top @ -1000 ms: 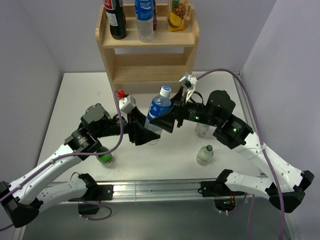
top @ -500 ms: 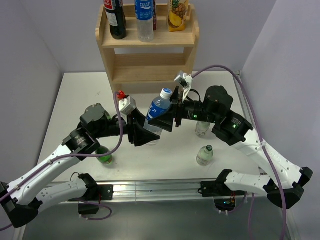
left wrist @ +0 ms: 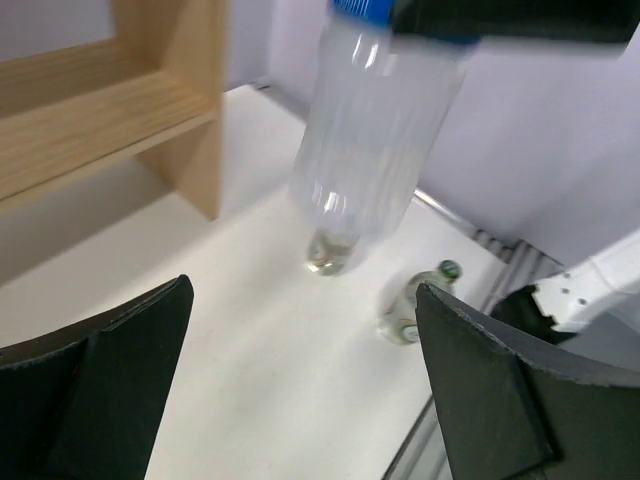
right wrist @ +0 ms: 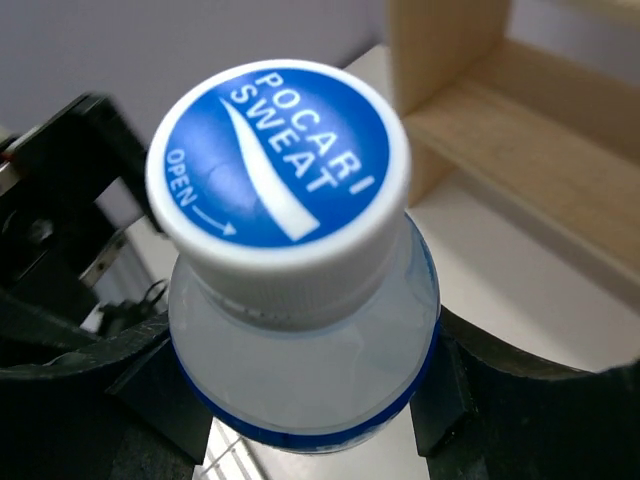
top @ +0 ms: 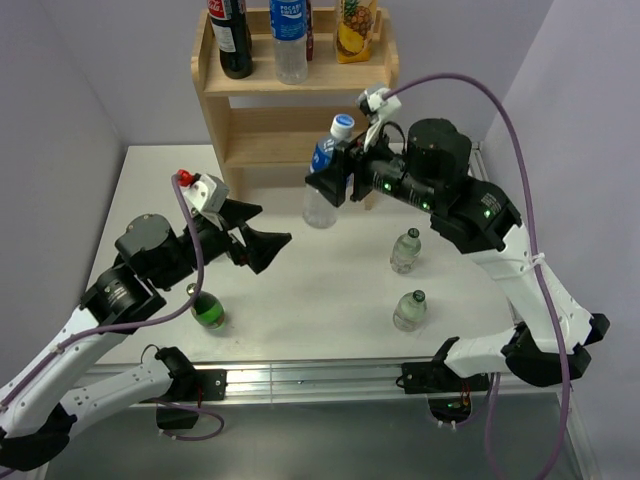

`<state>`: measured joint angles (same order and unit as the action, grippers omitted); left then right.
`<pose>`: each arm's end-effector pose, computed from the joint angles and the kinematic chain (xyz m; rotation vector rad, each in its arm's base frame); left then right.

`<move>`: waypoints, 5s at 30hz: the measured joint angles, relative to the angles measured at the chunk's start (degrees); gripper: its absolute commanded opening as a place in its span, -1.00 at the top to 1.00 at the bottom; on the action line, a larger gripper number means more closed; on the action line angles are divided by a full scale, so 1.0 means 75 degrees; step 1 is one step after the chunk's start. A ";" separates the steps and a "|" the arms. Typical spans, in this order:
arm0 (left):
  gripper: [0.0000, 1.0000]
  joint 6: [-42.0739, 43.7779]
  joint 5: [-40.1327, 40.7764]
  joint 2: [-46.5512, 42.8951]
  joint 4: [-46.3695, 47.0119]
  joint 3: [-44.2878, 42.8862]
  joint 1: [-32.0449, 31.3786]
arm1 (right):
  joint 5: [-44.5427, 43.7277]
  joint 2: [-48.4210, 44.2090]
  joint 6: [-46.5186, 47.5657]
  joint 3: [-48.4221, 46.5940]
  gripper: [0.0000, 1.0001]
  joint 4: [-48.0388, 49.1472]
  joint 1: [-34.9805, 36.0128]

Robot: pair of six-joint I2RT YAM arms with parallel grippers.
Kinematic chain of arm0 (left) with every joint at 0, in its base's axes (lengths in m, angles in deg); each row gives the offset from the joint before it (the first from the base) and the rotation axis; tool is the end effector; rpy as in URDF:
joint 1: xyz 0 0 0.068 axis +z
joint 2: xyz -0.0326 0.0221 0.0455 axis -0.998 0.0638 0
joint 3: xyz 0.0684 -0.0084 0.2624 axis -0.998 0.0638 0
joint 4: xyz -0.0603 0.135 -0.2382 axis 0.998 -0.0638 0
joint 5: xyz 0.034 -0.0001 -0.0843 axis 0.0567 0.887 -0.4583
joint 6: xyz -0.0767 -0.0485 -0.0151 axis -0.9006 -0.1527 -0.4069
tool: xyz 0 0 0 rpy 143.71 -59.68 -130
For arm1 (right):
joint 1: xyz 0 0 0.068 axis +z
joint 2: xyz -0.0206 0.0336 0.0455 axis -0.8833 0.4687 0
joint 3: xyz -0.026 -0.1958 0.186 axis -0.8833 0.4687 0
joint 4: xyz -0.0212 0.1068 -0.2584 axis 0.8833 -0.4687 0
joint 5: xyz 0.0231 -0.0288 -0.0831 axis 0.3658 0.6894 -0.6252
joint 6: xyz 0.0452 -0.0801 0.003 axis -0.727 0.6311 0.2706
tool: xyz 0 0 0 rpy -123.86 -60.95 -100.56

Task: Place and organize the beverage onto the shelf
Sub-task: Pick up the drink from the center of the board, then place the drink on the shelf.

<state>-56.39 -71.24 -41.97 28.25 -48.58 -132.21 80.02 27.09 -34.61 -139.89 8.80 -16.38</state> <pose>0.1542 -0.1765 0.4432 0.5424 1.5326 -0.9539 0.1987 0.2246 0.5222 -0.6763 1.6368 0.8672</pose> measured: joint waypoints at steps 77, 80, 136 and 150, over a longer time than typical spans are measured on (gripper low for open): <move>-0.99 0.0781 0.0493 -0.0618 -0.1058 0.1856 0.0874 | -0.1947 0.5045 0.2168 -0.5665 0.05 0.2043 -0.2926; -0.99 0.0781 0.0425 -0.0618 -0.1058 0.1856 0.0924 | -0.1906 0.5045 0.2130 -0.5692 0.04 0.1996 -0.2940; -0.99 0.0758 -0.0527 -0.0495 -0.0941 0.1856 0.1408 | -0.1614 0.5161 0.1810 -0.5211 -0.20 0.2375 -0.3139; -0.99 0.0761 -0.0525 -0.0527 -0.0941 0.1856 0.1434 | -0.1673 0.5161 0.1577 -0.5103 -0.13 0.2588 -0.3144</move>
<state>-50.68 -75.18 -45.92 21.19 -34.66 -121.45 67.48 65.80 -22.79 -178.16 28.21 -39.96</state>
